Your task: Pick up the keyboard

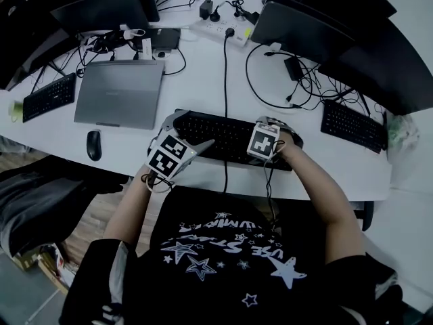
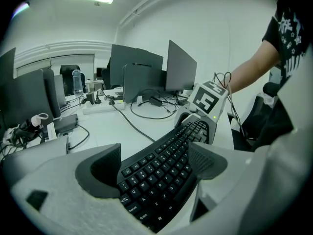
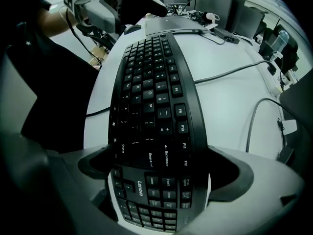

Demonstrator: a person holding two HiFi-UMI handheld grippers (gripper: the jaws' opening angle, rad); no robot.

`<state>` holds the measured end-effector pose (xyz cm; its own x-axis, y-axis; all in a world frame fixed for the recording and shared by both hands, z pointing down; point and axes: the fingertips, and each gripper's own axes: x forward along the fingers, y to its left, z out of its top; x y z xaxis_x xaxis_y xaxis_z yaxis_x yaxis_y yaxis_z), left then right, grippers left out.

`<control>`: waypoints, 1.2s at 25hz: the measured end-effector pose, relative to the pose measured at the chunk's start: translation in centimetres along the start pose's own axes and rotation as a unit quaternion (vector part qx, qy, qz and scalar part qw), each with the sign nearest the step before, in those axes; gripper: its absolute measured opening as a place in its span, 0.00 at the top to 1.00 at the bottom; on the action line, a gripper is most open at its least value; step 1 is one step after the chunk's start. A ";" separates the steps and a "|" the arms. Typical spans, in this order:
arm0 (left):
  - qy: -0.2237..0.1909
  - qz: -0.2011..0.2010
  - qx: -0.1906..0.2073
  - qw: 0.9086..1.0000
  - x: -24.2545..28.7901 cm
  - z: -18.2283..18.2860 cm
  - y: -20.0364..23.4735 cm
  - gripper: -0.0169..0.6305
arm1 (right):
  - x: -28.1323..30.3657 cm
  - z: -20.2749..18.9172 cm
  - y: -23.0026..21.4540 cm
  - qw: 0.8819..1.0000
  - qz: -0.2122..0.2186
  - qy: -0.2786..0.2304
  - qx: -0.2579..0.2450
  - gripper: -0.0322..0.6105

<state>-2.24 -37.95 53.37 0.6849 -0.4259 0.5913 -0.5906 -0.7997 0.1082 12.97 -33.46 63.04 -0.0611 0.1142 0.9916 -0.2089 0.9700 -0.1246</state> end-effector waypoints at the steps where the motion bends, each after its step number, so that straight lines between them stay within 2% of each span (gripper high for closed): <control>1: 0.003 0.001 0.006 1.000 0.1 0.0 0.0 0.32 | -0.1 0.0 0.0 1.000 -0.008 -0.001 0.000 0.05; 9: 0.021 0.014 0.067 0.997 0.2 1.6 1.3 0.32 | -1.6 0.1 0.3 0.994 -0.103 -0.018 -0.003 0.05; 13: 0.060 -0.035 0.113 0.991 0.8 1.5 -0.2 0.32 | -2.1 0.1 0.6 0.989 -0.147 -0.023 -0.005 0.05; 16: 0.080 -0.059 0.163 0.982 1.5 1.9 -1.2 0.32 | -2.4 0.0 0.8 0.985 -0.171 -0.029 -0.002 0.05; 18: 0.106 -0.076 0.198 0.972 1.9 1.8 -1.6 0.32 | -2.6 0.0 1.1 0.982 -0.185 -0.036 0.001 0.05; 20: 0.146 -0.098 0.229 0.958 2.4 1.3 -1.9 0.32 | -2.9 0.1 1.2 0.978 -0.204 -0.042 -0.001 0.05; 25: 0.234 -0.153 0.300 0.912 3.7 0.1 -3.2 0.32 | -3.5 -0.1 1.5 0.966 -0.254 -0.046 -0.009 0.05; 27: 0.263 -0.178 0.311 0.896 3.7 -0.4 -3.7 0.32 | -4.0 0.1 1.8 0.960 -0.276 -0.051 -0.015 0.05; 30: 0.299 -0.217 0.303 0.878 3.0 -1.0 -4.2 0.32 | -5.3 1.3 2.3 0.948 -0.310 -0.071 -0.019 0.05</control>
<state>1.90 -35.46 55.46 0.3353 0.1297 0.9331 0.1303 -0.9873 0.0904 11.51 -32.10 57.43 -0.0701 -0.5076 0.8587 -0.2125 0.8487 0.4844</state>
